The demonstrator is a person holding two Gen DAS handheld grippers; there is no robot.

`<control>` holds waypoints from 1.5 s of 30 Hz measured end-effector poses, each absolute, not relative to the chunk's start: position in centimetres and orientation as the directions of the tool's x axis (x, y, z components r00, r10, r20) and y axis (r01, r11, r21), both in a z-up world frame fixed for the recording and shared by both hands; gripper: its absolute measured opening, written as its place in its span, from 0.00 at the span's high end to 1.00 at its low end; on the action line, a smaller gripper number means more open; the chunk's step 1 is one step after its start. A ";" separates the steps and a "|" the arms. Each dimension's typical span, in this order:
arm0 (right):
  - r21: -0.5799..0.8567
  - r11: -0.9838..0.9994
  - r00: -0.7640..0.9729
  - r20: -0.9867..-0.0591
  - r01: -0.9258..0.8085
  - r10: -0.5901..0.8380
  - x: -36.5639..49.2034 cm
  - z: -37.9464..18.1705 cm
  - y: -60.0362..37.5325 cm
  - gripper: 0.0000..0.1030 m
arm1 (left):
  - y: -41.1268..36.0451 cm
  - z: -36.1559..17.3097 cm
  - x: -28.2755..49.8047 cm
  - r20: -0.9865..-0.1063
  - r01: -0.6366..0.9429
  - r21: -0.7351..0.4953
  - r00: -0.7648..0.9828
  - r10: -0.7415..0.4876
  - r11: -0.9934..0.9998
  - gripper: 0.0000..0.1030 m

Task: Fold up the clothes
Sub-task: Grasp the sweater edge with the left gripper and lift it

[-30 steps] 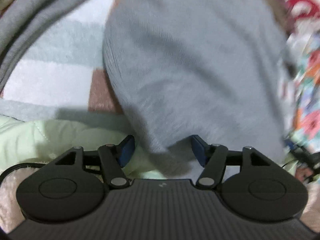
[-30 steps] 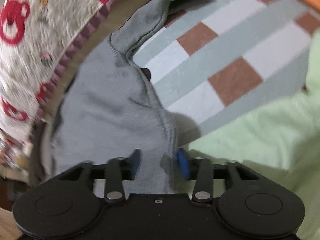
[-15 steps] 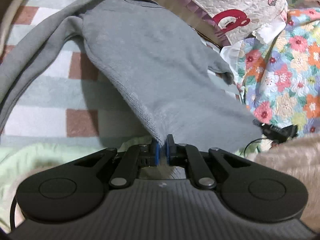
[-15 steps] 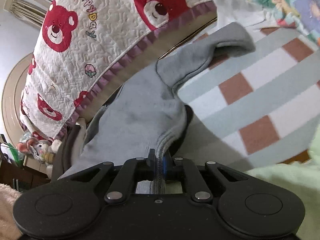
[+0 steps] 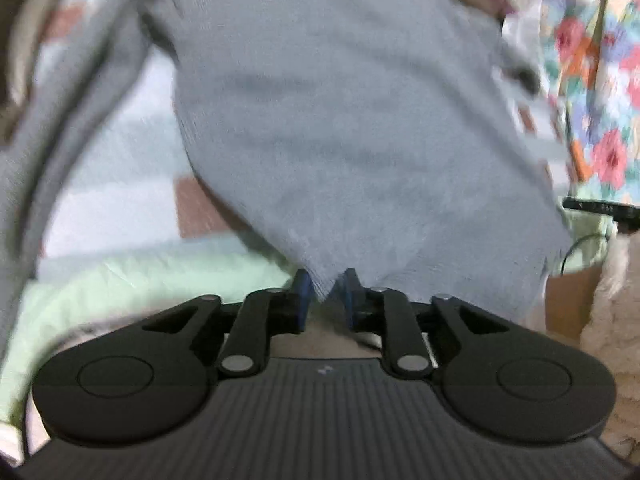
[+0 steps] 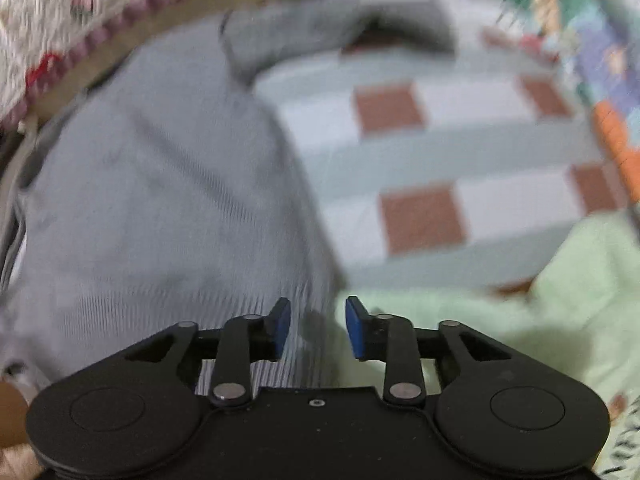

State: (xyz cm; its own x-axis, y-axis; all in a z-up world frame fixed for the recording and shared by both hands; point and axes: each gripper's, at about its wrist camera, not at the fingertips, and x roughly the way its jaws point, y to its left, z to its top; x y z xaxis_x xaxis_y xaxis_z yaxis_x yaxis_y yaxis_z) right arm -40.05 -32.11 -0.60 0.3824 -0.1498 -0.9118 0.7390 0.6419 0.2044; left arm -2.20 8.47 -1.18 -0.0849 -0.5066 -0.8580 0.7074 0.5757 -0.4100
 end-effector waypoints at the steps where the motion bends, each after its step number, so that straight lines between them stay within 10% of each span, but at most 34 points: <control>1: 0.204 0.647 0.409 -0.894 0.735 -0.183 -39.8 0.6 -32.5 0.64 | 9.3 -0.3 -1.6 -0.833 0.699 -0.421 -0.046 -0.551 0.578 0.74; 10: 0.256 0.854 0.637 -0.763 0.453 -0.109 -25.7 4.5 -32.9 0.56 | 20.4 -2.1 6.9 -0.772 0.492 -0.196 0.455 -0.443 0.848 0.60; 22: 0.115 0.984 0.616 -0.768 -0.134 0.174 -1.2 -5.3 -18.9 0.56 | 18.3 -10.6 11.8 -0.855 0.514 -0.019 0.437 -0.281 0.857 0.46; 25: 0.090 0.970 0.622 -0.753 -0.225 0.214 0.2 -6.3 -16.7 0.56 | 17.1 -11.2 11.9 -0.859 0.539 0.047 0.452 -0.242 0.841 0.68; 26: 0.083 0.964 0.622 -0.750 -0.253 0.228 0.4 -6.6 -16.1 0.56 | 16.8 -10.9 11.8 -0.854 0.552 0.051 0.456 -0.250 0.833 0.91; 31: 0.030 0.948 0.587 -0.779 -0.316 0.220 -0.5 -8.2 -15.2 0.55 | 13.8 -6.4 8.5 -0.710 0.560 0.325 0.677 -0.194 0.763 0.92; 37: 0.092 0.963 0.570 -0.790 -0.255 0.226 -2.5 -9.2 -16.2 0.55 | 13.5 2.3 8.6 -0.471 0.409 0.348 0.854 -0.220 0.843 0.92; 45: 0.219 0.930 0.505 -0.791 -0.294 0.346 -1.9 -8.7 -15.2 0.52 | 12.6 3.7 14.6 -0.448 0.336 0.391 0.883 -0.142 0.857 0.92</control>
State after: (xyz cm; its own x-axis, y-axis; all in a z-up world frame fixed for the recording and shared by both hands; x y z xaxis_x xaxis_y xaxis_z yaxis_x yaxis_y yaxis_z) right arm -1.86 -15.18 -8.74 0.5052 0.3462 -0.7905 -0.2944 0.9302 0.2193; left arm 14.63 12.62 3.66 0.8826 -0.1418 -0.4483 0.3362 0.8569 0.3908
